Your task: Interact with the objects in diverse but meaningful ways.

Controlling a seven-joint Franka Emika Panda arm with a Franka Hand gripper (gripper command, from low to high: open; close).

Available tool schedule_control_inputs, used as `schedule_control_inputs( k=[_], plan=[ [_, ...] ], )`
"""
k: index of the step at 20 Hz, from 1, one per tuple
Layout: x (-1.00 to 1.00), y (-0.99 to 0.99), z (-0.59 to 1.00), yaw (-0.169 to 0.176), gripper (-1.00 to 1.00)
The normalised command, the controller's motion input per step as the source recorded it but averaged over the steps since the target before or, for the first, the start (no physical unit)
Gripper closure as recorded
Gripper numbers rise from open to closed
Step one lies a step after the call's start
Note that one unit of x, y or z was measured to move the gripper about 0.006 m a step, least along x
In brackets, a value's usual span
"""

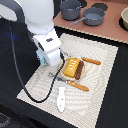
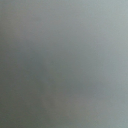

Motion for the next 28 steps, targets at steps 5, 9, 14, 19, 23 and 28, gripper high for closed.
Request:
schedule_control_inputs(
  k=[5, 9, 14, 19, 23, 28],
  plan=[
    [-0.22, -0.01, 0.0, -0.008, 1.0],
    [-0.19, 0.0, 0.0, 0.0, -1.0],
    [-0.19, 0.0, 0.0, 0.0, -1.0],
    [-0.24, 0.0, 0.53, -0.003, -1.0],
    [-0.44, 0.0, 1.0, -0.036, -1.0],
    [-0.37, 0.0, 1.0, -0.04, -1.0]
  ],
)
